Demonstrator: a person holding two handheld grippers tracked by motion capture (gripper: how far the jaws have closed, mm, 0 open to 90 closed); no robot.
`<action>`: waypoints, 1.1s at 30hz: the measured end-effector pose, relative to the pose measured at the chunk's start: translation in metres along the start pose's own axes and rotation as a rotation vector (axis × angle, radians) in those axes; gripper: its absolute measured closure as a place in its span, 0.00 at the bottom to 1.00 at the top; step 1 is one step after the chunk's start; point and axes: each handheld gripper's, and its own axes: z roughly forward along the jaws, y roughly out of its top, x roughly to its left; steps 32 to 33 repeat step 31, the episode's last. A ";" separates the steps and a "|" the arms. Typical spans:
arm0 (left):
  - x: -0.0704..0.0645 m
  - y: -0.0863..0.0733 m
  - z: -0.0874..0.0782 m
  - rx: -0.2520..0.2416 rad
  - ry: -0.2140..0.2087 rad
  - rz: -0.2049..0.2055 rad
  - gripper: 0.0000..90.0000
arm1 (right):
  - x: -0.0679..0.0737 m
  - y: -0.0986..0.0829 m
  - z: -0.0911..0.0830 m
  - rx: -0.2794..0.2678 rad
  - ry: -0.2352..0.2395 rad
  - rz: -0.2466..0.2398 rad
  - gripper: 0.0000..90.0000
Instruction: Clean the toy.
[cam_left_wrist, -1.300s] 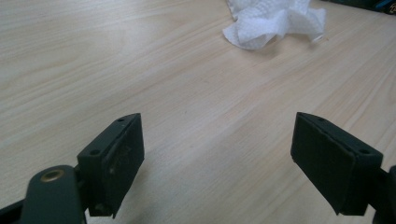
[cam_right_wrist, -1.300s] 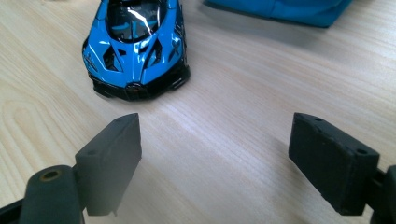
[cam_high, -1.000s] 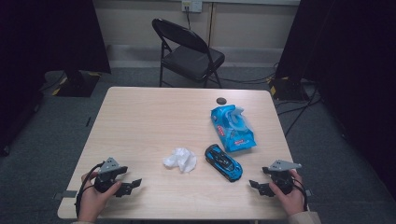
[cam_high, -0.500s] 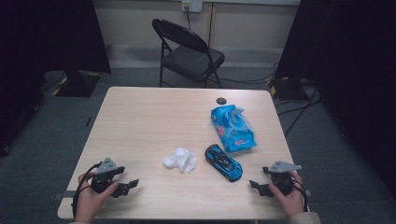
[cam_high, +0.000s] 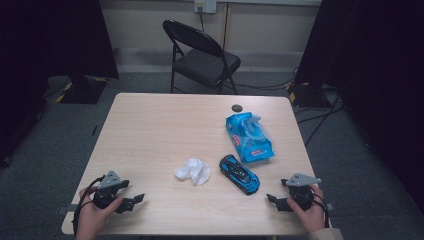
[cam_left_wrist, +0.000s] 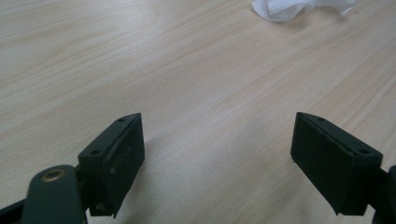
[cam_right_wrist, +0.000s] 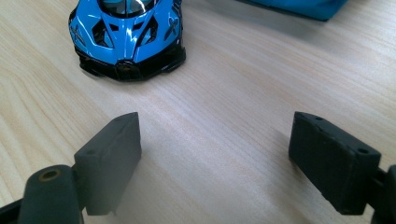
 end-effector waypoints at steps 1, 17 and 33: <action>0.000 -0.001 0.000 0.001 0.001 -0.001 0.19 | 0.000 0.000 0.000 0.000 0.000 0.000 0.19; 0.001 -0.005 0.002 0.014 0.005 0.055 0.19 | 0.000 0.000 0.000 -0.001 0.001 -0.001 0.18; -0.001 -0.007 0.004 0.023 0.020 0.129 0.16 | 0.000 0.000 0.000 0.001 0.009 -0.003 0.18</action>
